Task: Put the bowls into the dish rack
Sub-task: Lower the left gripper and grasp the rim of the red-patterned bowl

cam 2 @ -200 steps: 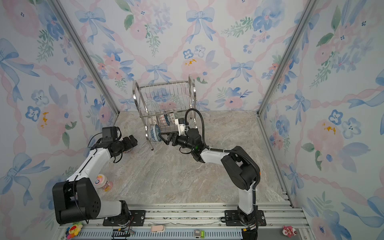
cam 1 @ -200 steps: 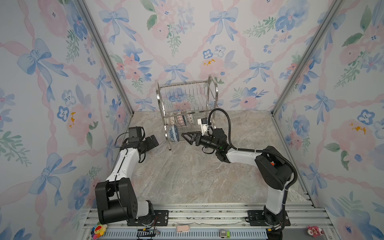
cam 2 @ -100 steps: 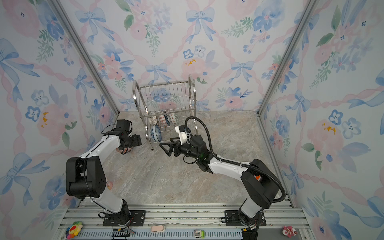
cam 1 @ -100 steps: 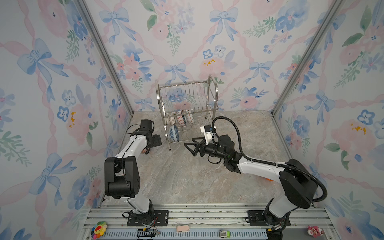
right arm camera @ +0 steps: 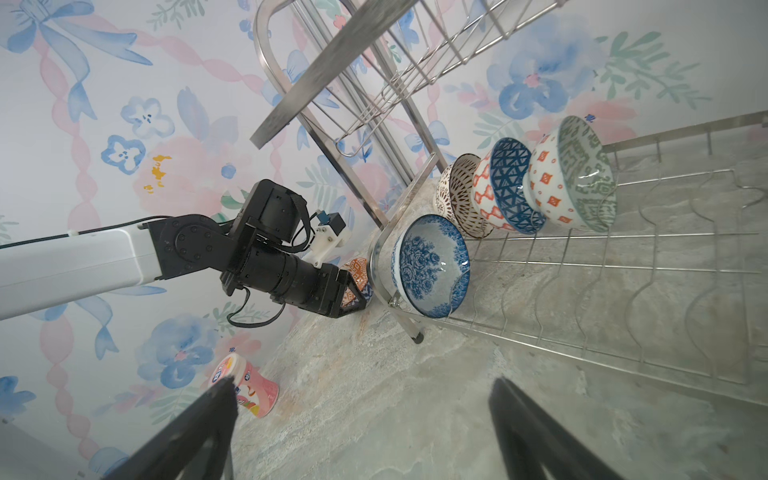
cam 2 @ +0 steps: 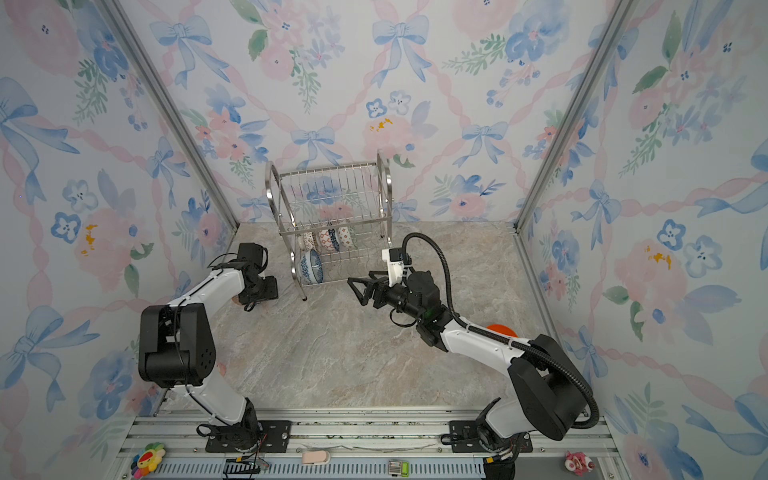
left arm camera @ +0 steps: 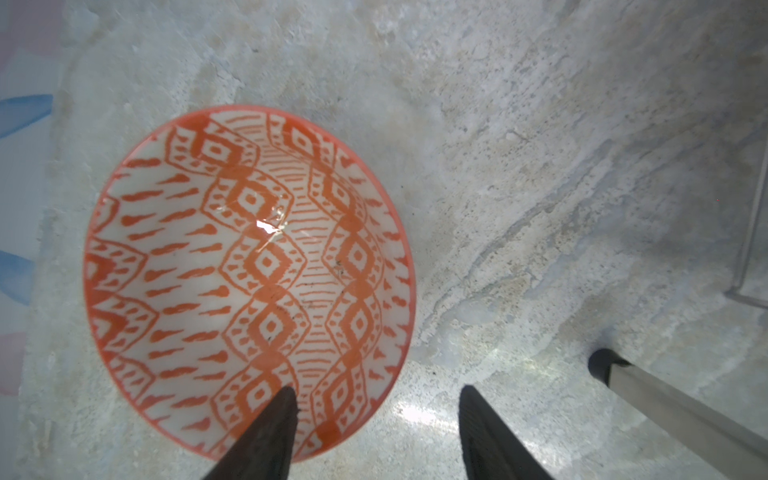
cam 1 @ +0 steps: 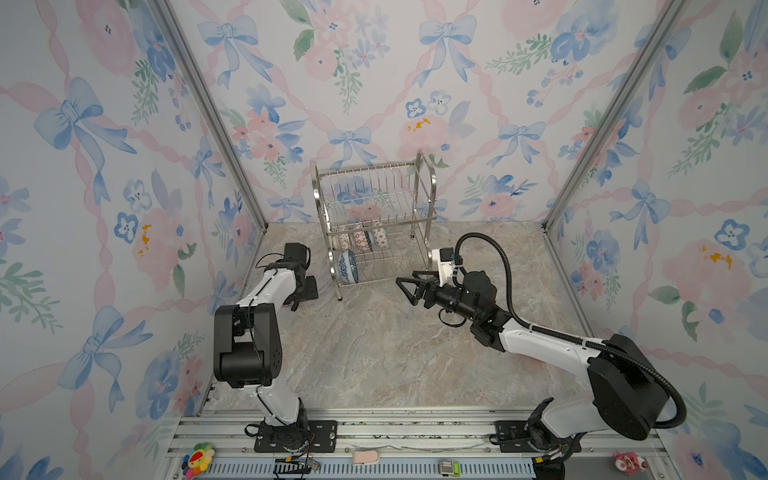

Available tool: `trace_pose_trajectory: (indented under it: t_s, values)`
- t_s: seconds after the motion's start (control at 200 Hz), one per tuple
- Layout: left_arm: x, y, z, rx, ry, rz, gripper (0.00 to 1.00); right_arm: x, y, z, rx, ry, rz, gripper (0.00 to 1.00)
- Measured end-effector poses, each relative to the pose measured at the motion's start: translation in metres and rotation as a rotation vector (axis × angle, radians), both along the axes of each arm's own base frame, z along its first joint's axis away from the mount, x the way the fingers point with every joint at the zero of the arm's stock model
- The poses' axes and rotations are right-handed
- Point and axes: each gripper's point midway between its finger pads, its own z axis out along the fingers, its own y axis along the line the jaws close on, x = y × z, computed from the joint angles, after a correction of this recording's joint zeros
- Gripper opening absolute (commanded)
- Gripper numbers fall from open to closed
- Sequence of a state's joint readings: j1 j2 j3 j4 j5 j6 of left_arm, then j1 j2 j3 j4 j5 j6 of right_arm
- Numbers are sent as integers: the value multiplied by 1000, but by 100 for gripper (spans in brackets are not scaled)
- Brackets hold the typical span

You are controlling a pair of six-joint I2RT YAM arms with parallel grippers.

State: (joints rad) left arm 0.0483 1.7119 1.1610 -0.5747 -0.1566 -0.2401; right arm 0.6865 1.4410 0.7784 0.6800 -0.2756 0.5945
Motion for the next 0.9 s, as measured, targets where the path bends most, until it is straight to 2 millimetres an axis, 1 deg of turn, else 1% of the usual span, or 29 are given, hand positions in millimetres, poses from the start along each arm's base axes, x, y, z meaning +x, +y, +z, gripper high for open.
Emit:
trace_pose_trajectory:
  t_s: [0.125,0.235,0.325,0.42,0.545,0.615,0.74,0.815,0.9]
  values:
    - [-1,0,-8,0,22,-4,52,1,-6,2,8,2,-11,97]
    - [-2,0,-14,1,39,-6,42,-1,-8,4,16,3,-13,97]
    - [-3,0,-14,1,41,-8,37,-1,-8,4,17,4,-14,97]
    - [-3,0,-14,3,42,-9,34,0,-9,4,19,5,-17,97]
    - [-3,1,-14,4,42,-7,22,3,-12,4,26,15,-28,97]
    - [-2,1,-14,4,41,-10,16,5,-14,3,29,21,-33,97]
    - [-1,2,-13,13,36,-12,0,5,-17,-1,28,35,-37,97]
    - [0,6,-5,39,18,-10,0,7,-19,-2,30,39,-43,97]
    - [-1,8,-1,44,13,-4,0,8,-23,-3,28,41,-50,97]
